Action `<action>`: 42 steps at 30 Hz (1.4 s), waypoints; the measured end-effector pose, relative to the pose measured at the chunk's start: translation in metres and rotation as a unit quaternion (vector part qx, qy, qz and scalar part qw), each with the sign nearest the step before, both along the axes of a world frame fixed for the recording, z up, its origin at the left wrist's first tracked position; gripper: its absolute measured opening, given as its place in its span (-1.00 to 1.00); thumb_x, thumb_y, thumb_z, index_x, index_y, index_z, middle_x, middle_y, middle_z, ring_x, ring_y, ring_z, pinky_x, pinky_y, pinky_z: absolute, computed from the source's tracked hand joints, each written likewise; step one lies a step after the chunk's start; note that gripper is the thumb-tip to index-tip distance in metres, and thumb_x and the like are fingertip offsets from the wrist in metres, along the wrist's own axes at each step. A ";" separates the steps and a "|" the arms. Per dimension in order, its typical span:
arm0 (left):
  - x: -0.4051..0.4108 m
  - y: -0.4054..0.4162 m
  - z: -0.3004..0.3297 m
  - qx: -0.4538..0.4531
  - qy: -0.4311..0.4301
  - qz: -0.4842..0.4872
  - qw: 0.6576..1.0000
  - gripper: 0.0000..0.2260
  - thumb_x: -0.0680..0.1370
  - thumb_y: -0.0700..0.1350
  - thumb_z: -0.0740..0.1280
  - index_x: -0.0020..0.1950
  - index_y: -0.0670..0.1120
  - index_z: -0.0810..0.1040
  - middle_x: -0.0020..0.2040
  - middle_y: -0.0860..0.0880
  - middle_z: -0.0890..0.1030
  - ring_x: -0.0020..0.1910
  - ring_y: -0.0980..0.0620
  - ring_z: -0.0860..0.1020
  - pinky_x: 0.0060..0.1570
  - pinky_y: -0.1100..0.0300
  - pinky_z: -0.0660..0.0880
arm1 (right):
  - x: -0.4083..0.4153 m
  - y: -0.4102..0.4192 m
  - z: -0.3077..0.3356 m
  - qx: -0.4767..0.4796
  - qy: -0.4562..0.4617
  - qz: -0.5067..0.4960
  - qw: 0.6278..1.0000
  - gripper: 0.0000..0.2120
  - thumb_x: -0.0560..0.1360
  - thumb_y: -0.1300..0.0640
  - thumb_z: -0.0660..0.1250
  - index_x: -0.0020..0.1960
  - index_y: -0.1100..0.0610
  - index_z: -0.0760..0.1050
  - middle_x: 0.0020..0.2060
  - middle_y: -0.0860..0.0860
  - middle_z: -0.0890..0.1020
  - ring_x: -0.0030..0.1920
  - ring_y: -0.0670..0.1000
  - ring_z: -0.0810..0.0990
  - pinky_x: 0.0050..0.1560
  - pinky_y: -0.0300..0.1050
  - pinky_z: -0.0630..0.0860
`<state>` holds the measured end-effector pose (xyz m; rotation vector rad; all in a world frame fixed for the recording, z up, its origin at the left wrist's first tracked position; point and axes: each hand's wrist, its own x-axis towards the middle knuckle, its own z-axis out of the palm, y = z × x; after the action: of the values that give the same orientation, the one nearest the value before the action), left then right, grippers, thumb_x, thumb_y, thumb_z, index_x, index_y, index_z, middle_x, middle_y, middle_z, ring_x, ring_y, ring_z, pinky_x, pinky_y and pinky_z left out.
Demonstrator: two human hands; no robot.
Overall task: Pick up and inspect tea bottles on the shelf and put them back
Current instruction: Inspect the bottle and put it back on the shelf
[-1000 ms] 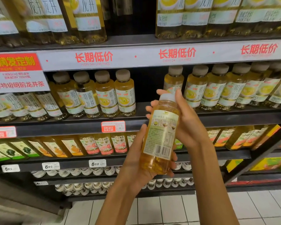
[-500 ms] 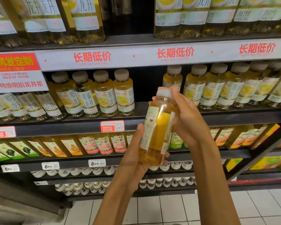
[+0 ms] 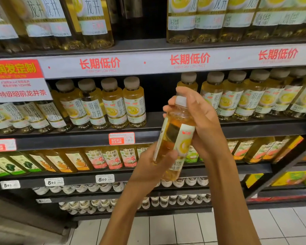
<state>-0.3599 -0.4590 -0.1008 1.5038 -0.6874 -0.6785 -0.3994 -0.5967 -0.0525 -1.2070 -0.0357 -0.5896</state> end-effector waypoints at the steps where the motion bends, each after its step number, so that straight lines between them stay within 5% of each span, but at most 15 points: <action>1: 0.003 0.001 0.000 0.000 -0.022 -0.015 1.000 -0.60 0.27 0.18 0.39 0.05 0.07 0.56 -0.06 0.15 0.70 -0.05 0.18 0.65 -0.14 0.33 0.56 | -0.002 0.001 0.002 -0.029 -0.005 -0.001 1.000 -0.71 0.52 0.05 0.26 0.22 0.10 0.46 -0.09 0.00 0.68 0.02 0.00 0.65 0.03 -0.11 0.59; 4: 0.010 0.002 -0.002 -0.021 -0.041 -0.017 0.999 -0.54 0.24 -0.01 0.52 0.09 0.05 0.51 -0.04 0.13 0.70 -0.05 0.14 0.66 -0.14 0.32 0.55 | -0.006 0.001 0.010 -0.107 -0.008 0.028 0.994 -0.61 0.50 0.00 0.37 0.28 0.06 0.43 0.02 -0.03 0.67 0.13 -0.01 0.62 0.04 -0.18 0.55; 9: 0.014 0.000 -0.002 -0.071 -0.072 0.023 0.995 -0.48 0.22 -0.03 0.53 0.15 0.04 0.50 0.01 0.05 0.67 0.01 0.08 0.64 -0.10 0.31 0.55 | -0.012 0.000 0.012 -0.137 -0.010 0.064 0.988 -0.39 0.34 -0.30 0.40 0.23 0.06 0.46 0.10 0.00 0.65 0.18 0.07 0.59 0.07 -0.08 0.55; 15: 0.014 0.002 -0.001 -0.095 -0.086 0.010 0.992 -0.48 0.26 -0.12 0.55 0.18 0.04 0.49 0.05 0.07 0.66 0.05 0.08 0.63 -0.07 0.33 0.55 | -0.009 0.006 0.006 -0.121 -0.039 0.112 0.986 -0.42 0.35 -0.27 0.41 0.20 0.09 0.48 0.08 -0.02 0.63 0.13 0.07 0.59 0.15 0.03 0.53; 20: 0.015 0.003 -0.003 -0.106 -0.083 0.009 0.991 -0.48 0.28 -0.04 0.54 0.19 0.09 0.46 0.07 0.13 0.65 0.09 0.10 0.61 -0.03 0.32 0.53 | -0.007 0.009 0.007 -0.121 -0.054 0.098 0.986 -0.52 0.36 -0.23 0.43 0.18 0.00 0.56 0.04 -0.06 0.64 0.11 0.04 0.59 0.13 -0.04 0.53; 25: 0.015 0.001 -0.006 -0.136 -0.008 0.026 0.990 -0.25 0.14 0.21 0.60 0.21 -0.02 0.41 0.02 0.07 0.67 0.05 0.09 0.63 -0.04 0.26 0.55 | -0.010 0.013 0.012 -0.105 -0.025 0.030 0.994 -0.51 0.29 -0.25 0.45 0.14 -0.03 0.59 0.05 -0.03 0.67 0.12 0.03 0.62 0.05 -0.13 0.56; 30: 0.010 0.005 -0.004 -0.123 0.010 0.021 0.992 -0.24 0.14 0.40 0.47 0.12 -0.09 0.47 -0.05 0.13 0.70 -0.04 0.18 0.65 -0.09 0.34 0.55 | -0.007 0.013 0.015 -0.088 -0.021 0.011 0.996 -0.41 0.38 -0.27 0.35 0.27 0.07 0.46 0.02 -0.02 0.67 0.11 0.05 0.62 0.10 -0.05 0.56; 34: 0.002 0.006 -0.004 -0.091 0.015 0.013 0.996 -0.24 0.12 0.53 0.34 0.03 -0.03 0.52 -0.11 0.17 0.70 -0.10 0.22 0.66 -0.17 0.34 0.56 | -0.005 0.004 0.009 -0.053 0.012 0.035 0.998 -0.62 0.57 -0.06 0.21 0.32 0.08 0.39 0.01 0.03 0.67 0.04 0.07 0.66 0.08 -0.03 0.58; 37: -0.003 0.002 -0.002 -0.065 0.015 0.005 0.998 -0.20 0.11 0.56 0.30 0.03 -0.06 0.56 -0.06 0.03 0.71 -0.05 0.09 0.66 -0.14 0.31 0.58 | -0.004 0.002 0.004 -0.015 0.041 0.009 0.999 -0.67 0.55 0.01 0.16 0.25 0.09 0.43 -0.08 0.01 0.69 -0.02 0.05 0.68 0.01 -0.06 0.61; 42: -0.001 -0.002 0.000 -0.047 -0.052 0.032 0.997 -0.53 0.28 0.21 0.39 0.12 0.05 0.48 -0.06 0.26 0.66 -0.02 0.19 0.64 -0.16 0.35 0.55 | -0.003 0.002 0.004 0.009 0.048 -0.029 0.998 -0.70 0.55 -0.05 0.22 0.21 0.06 0.46 -0.08 0.03 0.70 -0.01 0.03 0.68 -0.08 -0.15 0.61</action>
<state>-0.3612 -0.4611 -0.1008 1.4762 -0.7376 -0.5161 -0.4025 -0.5949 -0.0486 -1.2209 0.0855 -0.5802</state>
